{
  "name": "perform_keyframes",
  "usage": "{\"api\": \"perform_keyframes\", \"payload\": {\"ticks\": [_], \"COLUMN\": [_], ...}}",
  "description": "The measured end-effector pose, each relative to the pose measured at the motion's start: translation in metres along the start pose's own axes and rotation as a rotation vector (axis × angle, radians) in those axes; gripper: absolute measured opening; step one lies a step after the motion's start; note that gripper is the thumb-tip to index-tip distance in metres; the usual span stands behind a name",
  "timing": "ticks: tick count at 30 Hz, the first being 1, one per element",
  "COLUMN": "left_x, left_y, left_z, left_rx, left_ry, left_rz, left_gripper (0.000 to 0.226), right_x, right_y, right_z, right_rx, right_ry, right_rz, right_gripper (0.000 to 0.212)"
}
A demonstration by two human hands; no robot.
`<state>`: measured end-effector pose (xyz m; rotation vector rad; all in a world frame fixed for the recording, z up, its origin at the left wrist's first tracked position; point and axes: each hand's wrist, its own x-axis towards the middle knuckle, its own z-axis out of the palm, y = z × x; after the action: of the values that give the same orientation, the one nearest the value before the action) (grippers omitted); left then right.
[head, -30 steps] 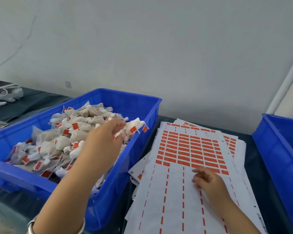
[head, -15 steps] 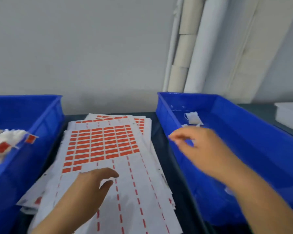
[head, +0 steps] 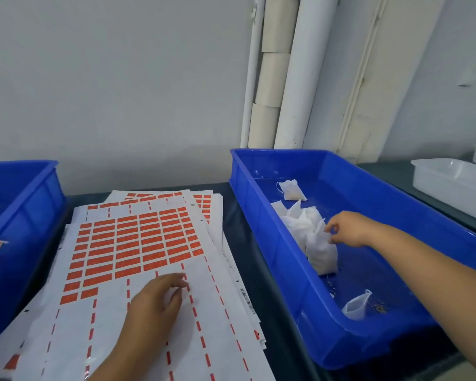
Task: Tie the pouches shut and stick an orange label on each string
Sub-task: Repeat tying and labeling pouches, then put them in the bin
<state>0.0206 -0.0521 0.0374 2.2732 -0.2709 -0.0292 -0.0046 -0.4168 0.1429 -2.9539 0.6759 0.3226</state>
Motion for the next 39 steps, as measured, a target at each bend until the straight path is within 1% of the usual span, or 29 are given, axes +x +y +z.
{"api": "perform_keyframes", "payload": {"ticks": [3, 4, 6, 7, 8, 9, 11, 12, 14, 16, 18, 19, 21, 23, 26, 27, 30, 32, 33, 34, 36, 38, 39], "left_x": [0.001, 0.003, 0.005, 0.005, 0.006, 0.007, 0.008, 0.008, 0.008, 0.008, 0.009, 0.009, 0.009, 0.010, 0.011, 0.011, 0.009, 0.008, 0.008, 0.009, 0.010, 0.010, 0.011], "left_y": [-0.004, -0.005, -0.006, -0.007, -0.007, -0.007, -0.008, -0.009, -0.009, -0.008, -0.007, -0.006, -0.007, -0.008, -0.006, -0.005, -0.002, -0.004, -0.005, -0.007, -0.011, -0.012, -0.012], "left_z": [-0.002, -0.002, -0.001, 0.000, 0.000, 0.000, 0.000, -0.001, -0.002, -0.002, -0.002, -0.002, -0.004, -0.006, -0.010, -0.011, -0.017, -0.021, -0.022, -0.023, -0.024, -0.025, -0.026], "left_rx": [-0.070, -0.089, -0.108, -0.114, -0.120, -0.123, -0.126, -0.128, -0.126, -0.142, -0.165, -0.173, -0.196, -0.237, -0.310, -0.328, -0.327, -0.262, -0.226, -0.208, -0.260, -0.332, -0.332], "left_ry": [0.019, 0.021, 0.019, 0.015, 0.011, 0.007, 0.000, -0.002, -0.001, 0.005, 0.010, 0.013, 0.026, 0.063, 0.202, 0.272, 0.493, 0.554, 0.554, 0.537, 0.452, 0.358, 0.336], "left_rz": [-0.036, -0.044, -0.053, -0.058, -0.064, -0.071, -0.083, -0.087, -0.091, -0.096, -0.110, -0.117, -0.122, -0.117, -0.136, -0.144, -0.158, -0.123, -0.089, -0.049, 0.017, 0.043, 0.045], "left_gripper": [0.022, 0.021, 0.021, 0.020, 0.020, 0.020, 0.020, 0.020, 0.020, 0.021, 0.021, 0.022, 0.022, 0.021, 0.024, 0.031, 0.068, 0.084, 0.086, 0.084, 0.072, 0.054, 0.043], "right_x": [0.006, 0.007, 0.005, 0.005, 0.005, 0.004, 0.003, 0.001, -0.006, -0.014, -0.024, -0.030, -0.040, -0.048, -0.060, -0.064, -0.076, -0.083, -0.085, -0.086, -0.086, -0.086, -0.084], "right_y": [-0.001, -0.002, -0.004, -0.004, -0.004, -0.005, -0.004, -0.005, -0.012, -0.025, -0.048, -0.062, -0.094, -0.127, -0.178, -0.194, -0.238, -0.259, -0.266, -0.272, -0.277, -0.277, -0.275], "right_z": [0.007, 0.008, 0.008, 0.008, 0.006, 0.005, -0.001, -0.006, -0.020, -0.037, -0.053, -0.059, -0.068, -0.069, -0.055, -0.046, -0.011, 0.009, 0.017, 0.024, 0.034, 0.042, 0.045], "right_rx": [0.074, 0.084, 0.070, 0.058, 0.043, 0.017, -0.013, 0.004, 0.080, 0.212, 0.354, 0.413, 0.498, 0.519, 0.454, 0.420, 0.295, 0.202, 0.181, 0.179, 0.202, 0.254, 0.307], "right_ry": [0.037, 0.048, 0.048, 0.044, 0.036, 0.028, 0.024, 0.036, 0.119, 0.293, 0.472, 0.529, 0.561, 0.532, 0.433, 0.395, 0.258, 0.178, 0.138, 0.101, 0.031, 0.006, 0.012], "right_rz": [0.006, -0.009, -0.052, -0.069, -0.071, -0.061, -0.033, -0.031, -0.055, -0.112, -0.197, -0.248, -0.343, -0.432, -0.526, -0.554, -0.637, -0.679, -0.688, -0.694, -0.712, -0.743, -0.748], "right_gripper": [0.014, 0.014, 0.020, 0.018, 0.011, 0.011, 0.024, 0.025, 0.020, 0.014, 0.019, 0.022, 0.024, 0.026, 0.016, 0.016, 0.020, 0.023, 0.022, 0.021, 0.023, 0.023, 0.022]}}
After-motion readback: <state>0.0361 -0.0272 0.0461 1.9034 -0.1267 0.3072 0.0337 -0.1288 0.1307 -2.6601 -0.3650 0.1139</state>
